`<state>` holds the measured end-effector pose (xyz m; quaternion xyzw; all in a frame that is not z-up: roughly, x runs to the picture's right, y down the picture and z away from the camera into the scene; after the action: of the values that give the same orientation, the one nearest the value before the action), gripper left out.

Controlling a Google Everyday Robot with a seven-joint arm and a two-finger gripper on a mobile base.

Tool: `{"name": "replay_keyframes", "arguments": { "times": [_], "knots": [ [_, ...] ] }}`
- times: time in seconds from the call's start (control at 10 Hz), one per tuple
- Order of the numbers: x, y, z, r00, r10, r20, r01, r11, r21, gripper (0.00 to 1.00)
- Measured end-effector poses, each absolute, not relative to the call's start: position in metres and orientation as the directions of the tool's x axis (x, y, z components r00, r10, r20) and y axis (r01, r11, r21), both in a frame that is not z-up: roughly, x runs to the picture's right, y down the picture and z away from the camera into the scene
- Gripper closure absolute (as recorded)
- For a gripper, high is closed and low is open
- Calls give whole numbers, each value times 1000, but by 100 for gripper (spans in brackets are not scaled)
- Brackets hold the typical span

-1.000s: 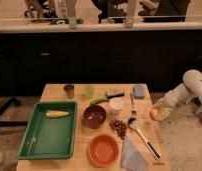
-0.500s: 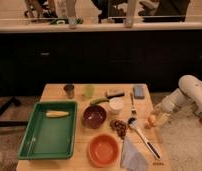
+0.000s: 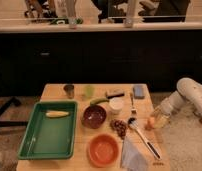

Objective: Place apple in table surface

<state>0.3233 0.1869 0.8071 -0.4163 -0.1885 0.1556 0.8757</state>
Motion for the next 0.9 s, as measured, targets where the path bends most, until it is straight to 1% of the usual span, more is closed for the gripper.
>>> {"name": "replay_keyframes", "arguments": {
  "times": [0.9],
  "knots": [
    [319,205,824,887,431,166,-124,570,-812,100]
  ]
}}
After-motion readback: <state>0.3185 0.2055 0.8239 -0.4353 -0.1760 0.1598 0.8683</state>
